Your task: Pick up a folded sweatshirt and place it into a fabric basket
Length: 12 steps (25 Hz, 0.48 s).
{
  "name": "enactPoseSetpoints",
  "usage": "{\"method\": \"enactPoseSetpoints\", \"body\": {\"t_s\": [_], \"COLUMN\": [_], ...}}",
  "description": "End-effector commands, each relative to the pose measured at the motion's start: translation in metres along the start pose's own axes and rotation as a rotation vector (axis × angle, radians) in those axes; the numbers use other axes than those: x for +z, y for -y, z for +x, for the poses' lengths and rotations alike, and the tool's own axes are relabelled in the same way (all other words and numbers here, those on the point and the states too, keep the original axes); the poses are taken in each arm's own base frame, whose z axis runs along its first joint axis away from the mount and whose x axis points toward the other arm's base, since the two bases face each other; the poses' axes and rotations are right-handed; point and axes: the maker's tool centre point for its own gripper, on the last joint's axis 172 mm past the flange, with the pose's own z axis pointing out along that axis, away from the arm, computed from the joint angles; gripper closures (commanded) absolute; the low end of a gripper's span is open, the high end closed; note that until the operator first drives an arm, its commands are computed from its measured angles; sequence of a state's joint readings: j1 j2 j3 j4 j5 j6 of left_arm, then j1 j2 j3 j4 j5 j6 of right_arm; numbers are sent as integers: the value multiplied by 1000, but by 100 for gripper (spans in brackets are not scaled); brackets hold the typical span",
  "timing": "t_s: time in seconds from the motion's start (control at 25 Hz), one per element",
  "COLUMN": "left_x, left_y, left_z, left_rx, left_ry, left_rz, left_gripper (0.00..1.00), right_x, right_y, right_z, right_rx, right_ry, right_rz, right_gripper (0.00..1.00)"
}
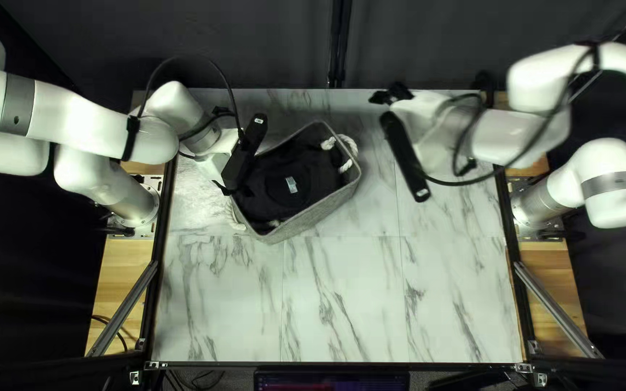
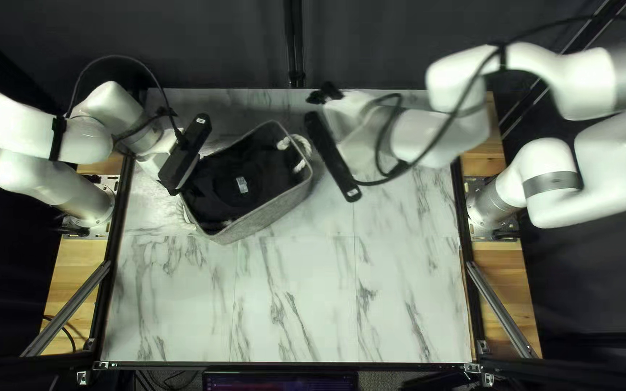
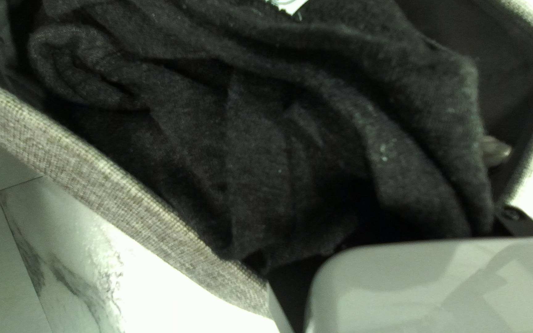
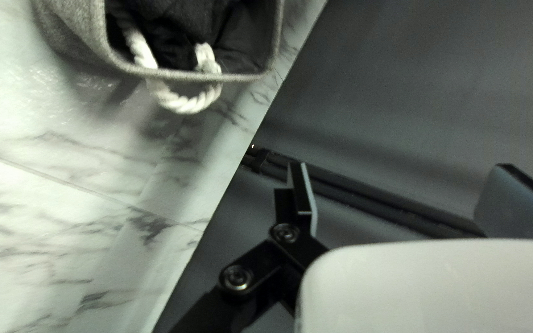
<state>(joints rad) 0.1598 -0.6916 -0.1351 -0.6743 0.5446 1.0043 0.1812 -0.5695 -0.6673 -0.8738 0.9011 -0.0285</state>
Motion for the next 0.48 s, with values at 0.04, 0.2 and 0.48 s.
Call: {"method": "enactPoseSetpoints", "body": {"t_s": [0.04, 0.2, 0.48], "left_x": [5, 6, 14], "left_y": [-1, 2, 9], "left_z": [-1, -2, -7], "left_rx": [9, 18, 22], "left_ry": [55, 84, 113], "left_rz": [22, 33, 41], "left_gripper": [99, 100, 0], "right_x": [-6, -8, -20], "right_y": [6, 0, 4], "right_z": [12, -3, -32], "right_rx": [110, 212, 308], "right_ry": [27, 47, 61], "right_rz": [62, 92, 115], "right_gripper": [0, 0, 0]}}
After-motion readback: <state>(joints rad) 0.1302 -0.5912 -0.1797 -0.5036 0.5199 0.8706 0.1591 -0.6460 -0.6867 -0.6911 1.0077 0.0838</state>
